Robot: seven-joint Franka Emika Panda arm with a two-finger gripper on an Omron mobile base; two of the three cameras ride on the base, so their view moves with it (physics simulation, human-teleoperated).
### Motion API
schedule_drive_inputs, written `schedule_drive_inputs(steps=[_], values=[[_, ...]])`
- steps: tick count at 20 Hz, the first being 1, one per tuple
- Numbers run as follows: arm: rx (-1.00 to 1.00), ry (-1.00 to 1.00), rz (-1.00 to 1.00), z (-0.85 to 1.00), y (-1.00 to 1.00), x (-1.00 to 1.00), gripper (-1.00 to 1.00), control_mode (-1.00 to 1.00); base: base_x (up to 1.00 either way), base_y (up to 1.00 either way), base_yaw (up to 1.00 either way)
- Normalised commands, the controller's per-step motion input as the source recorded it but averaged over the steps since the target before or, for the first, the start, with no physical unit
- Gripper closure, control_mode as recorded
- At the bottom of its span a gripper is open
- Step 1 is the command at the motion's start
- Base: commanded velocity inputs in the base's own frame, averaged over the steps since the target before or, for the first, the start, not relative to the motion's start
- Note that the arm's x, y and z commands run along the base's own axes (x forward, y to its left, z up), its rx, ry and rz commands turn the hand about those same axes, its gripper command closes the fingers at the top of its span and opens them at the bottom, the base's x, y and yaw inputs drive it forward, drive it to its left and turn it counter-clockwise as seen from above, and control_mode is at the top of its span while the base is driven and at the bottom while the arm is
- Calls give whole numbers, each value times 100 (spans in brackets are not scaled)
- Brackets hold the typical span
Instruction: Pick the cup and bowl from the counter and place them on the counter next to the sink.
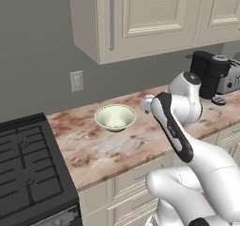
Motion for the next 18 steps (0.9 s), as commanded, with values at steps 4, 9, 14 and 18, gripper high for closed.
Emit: schedule_drive_inputs(steps=[4,9,14,18], values=[[9,0,0,-6,0,54,-100,-100,0,0,0],[0,0,-2,0,0,47,-100,-100,0,0,0],[0,0,-2,-11,1,58,-100,-100,0,0,0],[1,0,-1,-24,2,53,-100,-100,0,0,0]])
